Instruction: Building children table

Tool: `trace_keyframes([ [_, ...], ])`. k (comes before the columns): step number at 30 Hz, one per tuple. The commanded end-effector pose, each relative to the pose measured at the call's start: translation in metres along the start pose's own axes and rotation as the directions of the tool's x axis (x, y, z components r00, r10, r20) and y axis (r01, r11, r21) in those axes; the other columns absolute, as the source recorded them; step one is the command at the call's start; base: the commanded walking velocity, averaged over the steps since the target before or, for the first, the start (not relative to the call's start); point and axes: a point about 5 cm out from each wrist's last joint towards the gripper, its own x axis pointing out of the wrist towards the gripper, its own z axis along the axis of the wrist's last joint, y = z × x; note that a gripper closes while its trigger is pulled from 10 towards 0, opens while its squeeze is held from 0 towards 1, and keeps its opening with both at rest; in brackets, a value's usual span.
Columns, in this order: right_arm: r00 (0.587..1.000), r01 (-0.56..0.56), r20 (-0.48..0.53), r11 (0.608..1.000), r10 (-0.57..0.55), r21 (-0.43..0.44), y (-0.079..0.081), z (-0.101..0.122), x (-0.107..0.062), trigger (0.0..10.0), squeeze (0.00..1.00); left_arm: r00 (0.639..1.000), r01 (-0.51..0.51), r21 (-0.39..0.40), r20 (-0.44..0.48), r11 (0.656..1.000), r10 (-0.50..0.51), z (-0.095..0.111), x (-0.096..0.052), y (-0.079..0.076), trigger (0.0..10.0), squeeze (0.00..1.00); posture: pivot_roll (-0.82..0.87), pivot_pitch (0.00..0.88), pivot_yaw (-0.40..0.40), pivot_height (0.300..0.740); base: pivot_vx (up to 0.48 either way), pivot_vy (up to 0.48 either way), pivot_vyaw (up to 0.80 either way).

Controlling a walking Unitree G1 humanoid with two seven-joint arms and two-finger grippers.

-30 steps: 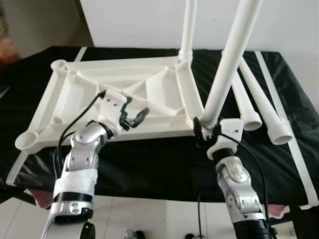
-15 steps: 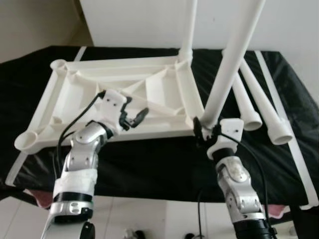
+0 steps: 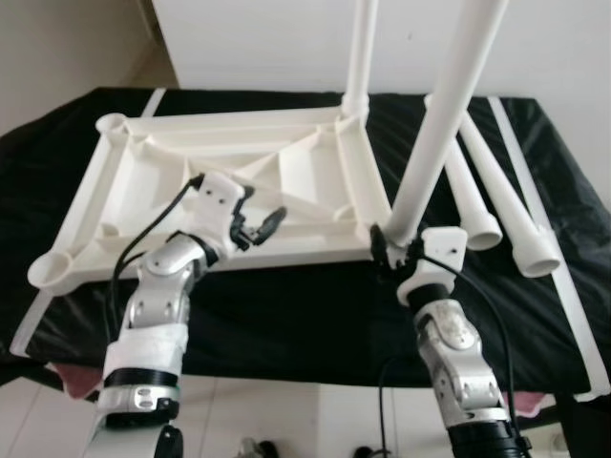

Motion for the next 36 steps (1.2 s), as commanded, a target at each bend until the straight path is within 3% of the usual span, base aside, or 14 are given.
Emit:
trace_keyframes([
  [1, 1.000, -0.026, -0.009, 1.000, 0.026, 0.014, 0.004, -0.001, -0.002, 10.0, 0.00, 0.986, -0.165, 0.010, -0.010, 0.986, 0.166, -0.002, -0.002, 0.005, 10.0, 0.00, -0.07, 0.147, 0.031, 0.740, 0.000, 0.000, 0.00],
  [8, 0.998, -0.064, 0.000, 0.998, 0.064, -0.012, 0.002, 0.003, 0.000, 10.0, 0.00, 0.998, -0.059, 0.034, -0.006, 0.998, 0.059, -0.002, -0.002, -0.007, 10.0, 0.00, -0.08, 0.151, 0.024, 0.740, 0.000, 0.000, 0.00],
  [11, 0.995, -0.102, -0.004, 0.993, 0.102, -0.052, -0.005, 0.005, 0.003, 10.0, 0.00, 0.999, 0.048, 0.064, 0.000, 0.997, -0.048, 0.000, -0.005, -0.017, 10.0, 0.00, -0.08, 0.154, 0.024, 0.740, 0.000, 0.000, 0.00],
  [17, 0.984, -0.179, -0.016, 0.978, 0.179, -0.107, -0.022, 0.009, 0.017, 10.0, 0.00, 0.989, 0.146, 0.068, -0.026, 0.987, -0.145, 0.000, -0.005, -0.026, 10.0, 0.00, -0.08, 0.154, 0.027, 0.740, 0.000, 0.000, 0.00],
  [25, 0.950, -0.311, -0.051, 0.943, 0.307, -0.116, -0.017, 0.006, 0.029, 10.0, 0.00, 0.986, 0.166, 0.092, -0.026, 0.982, -0.164, 0.002, -0.003, -0.029, 10.0, 0.00, -0.09, 0.144, 0.032, 0.740, 0.000, 0.000, 0.00],
  [26, 0.945, -0.326, -0.056, 0.938, 0.321, -0.118, -0.016, 0.006, 0.033, 8.0, 0.00, 0.986, 0.164, 0.094, -0.027, 0.982, -0.163, 0.002, -0.002, -0.029, 10.0, 0.00, -0.09, 0.144, 0.030, 0.740, 0.000, 0.000, 0.00],
  [28, 0.946, -0.323, -0.070, 0.940, 0.317, -0.109, -0.019, 0.002, 0.037, 0.0, 0.00, 0.987, 0.161, 0.099, -0.029, 0.982, -0.159, 0.003, -0.002, -0.029, 10.0, 0.00, -0.08, 0.144, 0.027, 0.740, 0.000, 0.000, 0.00],
  [32, 0.958, -0.276, -0.092, 0.961, 0.272, -0.033, -0.026, -0.006, 0.035, 0.0, 0.00, 0.989, 0.147, 0.102, -0.032, 0.984, -0.145, 0.003, -0.003, -0.028, 10.0, 0.00, -0.08, 0.146, 0.021, 0.740, 0.000, 0.000, 0.00],
  [36, 0.968, -0.229, -0.110, 0.973, 0.226, -0.016, -0.029, -0.010, 0.033, 0.0, 0.00, 0.990, 0.141, 0.103, -0.038, 0.985, -0.138, 0.003, -0.004, -0.026, 10.0, 0.00, -0.08, 0.151, 0.023, 0.740, 0.000, 0.000, 0.00],
])
